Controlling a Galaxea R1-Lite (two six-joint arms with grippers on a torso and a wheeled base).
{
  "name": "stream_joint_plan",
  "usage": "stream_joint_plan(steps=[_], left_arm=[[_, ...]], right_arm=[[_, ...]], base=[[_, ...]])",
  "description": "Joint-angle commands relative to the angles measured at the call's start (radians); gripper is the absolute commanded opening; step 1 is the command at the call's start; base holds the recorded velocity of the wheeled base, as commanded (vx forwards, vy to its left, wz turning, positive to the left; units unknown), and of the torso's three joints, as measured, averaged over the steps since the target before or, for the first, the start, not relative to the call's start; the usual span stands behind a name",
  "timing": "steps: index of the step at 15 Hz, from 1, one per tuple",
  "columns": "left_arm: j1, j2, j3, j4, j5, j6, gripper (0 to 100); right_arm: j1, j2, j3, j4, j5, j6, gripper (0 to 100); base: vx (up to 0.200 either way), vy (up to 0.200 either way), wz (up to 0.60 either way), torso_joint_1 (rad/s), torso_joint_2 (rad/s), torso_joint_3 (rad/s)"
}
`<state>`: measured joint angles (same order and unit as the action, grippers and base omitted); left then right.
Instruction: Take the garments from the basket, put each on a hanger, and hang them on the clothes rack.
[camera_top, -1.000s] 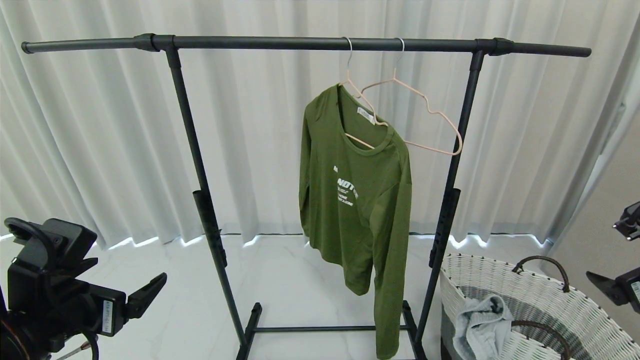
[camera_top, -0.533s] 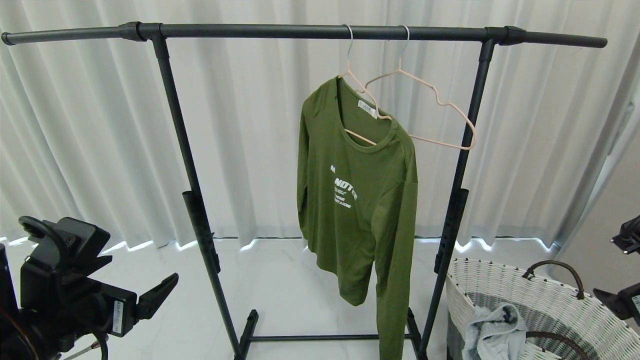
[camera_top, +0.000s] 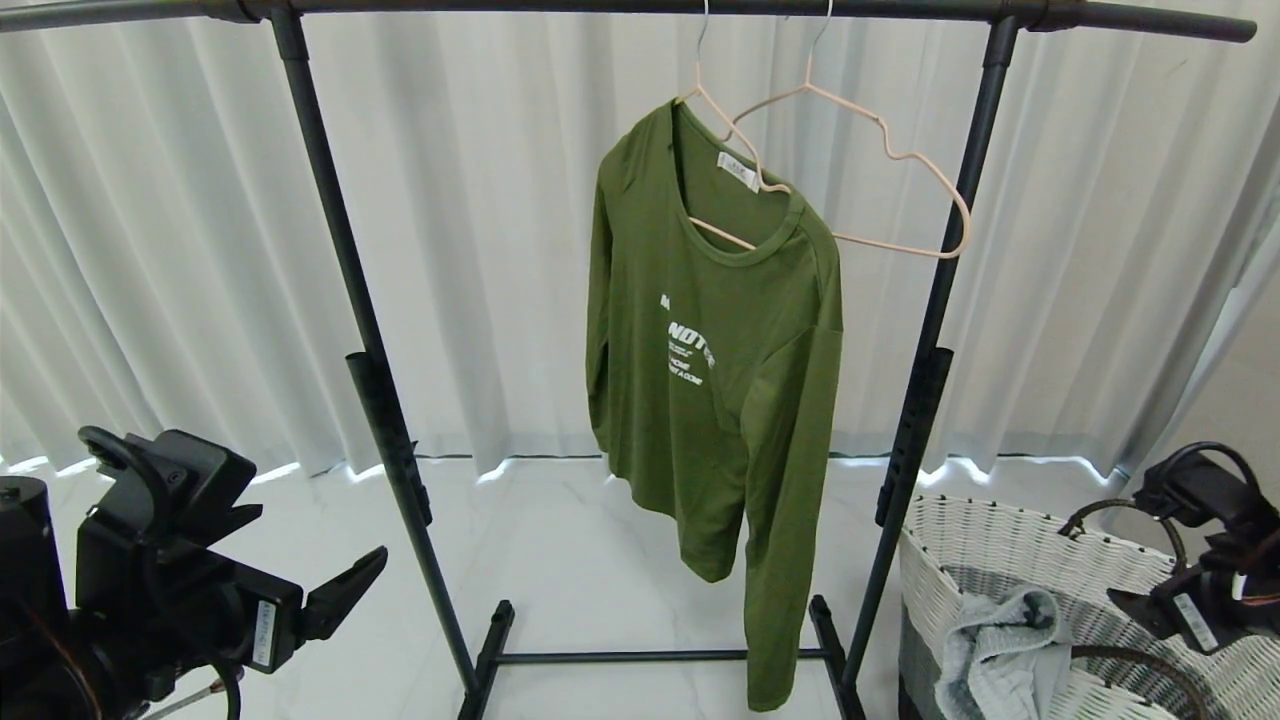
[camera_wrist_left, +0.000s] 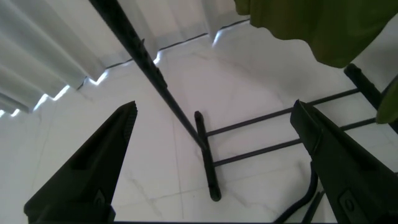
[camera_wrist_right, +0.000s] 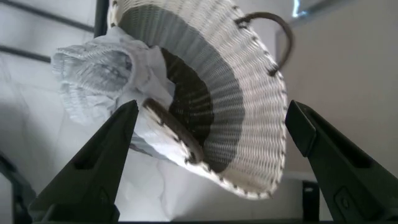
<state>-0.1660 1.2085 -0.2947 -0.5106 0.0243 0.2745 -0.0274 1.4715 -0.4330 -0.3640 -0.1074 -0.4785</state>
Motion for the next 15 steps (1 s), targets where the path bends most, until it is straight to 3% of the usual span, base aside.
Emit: stream_joint_plan(steps=[1,3,6,10,13,14,15], left_arm=[[-0.018,0.008,-0.003,0.000,0.000,0.000,100],[-0.030,0.006,0.000,0.000,0.002,0.000,100],[-0.050,0.009,0.008,0.000,0.002,0.000,100],[-0.079,0.032,0.008,0.000,0.002,0.000,100],[-0.084,0.032,0.008,0.000,0.002,0.000,100],[-0.084,0.032,0.008,0.000,0.002,0.000,100],[-0.086,0.031,0.008,0.000,0.002,-0.001,100]], right_arm=[[-0.019,0.294,-0.007,-0.176,0.038,-0.052,100],[-0.019,0.386,-0.020,-0.250,0.063,-0.071,100],[-0.017,0.448,-0.036,-0.251,0.127,-0.094,100],[-0.026,0.527,-0.121,-0.256,0.118,-0.092,100],[-0.029,0.546,-0.125,-0.256,0.104,-0.092,100],[-0.028,0.544,-0.124,-0.254,0.103,-0.092,0],[-0.026,0.541,-0.124,-0.254,0.101,-0.094,0]], base=[[0.000,0.000,0.00,0.000,0.00,0.000],[0.000,0.000,0.00,0.000,0.00,0.000],[0.000,0.000,0.00,0.000,0.00,0.000],[0.000,0.000,0.00,0.000,0.00,0.000],[0.000,0.000,0.00,0.000,0.00,0.000],[0.000,0.000,0.00,0.000,0.00,0.000],[0.000,0.000,0.00,0.000,0.00,0.000]])
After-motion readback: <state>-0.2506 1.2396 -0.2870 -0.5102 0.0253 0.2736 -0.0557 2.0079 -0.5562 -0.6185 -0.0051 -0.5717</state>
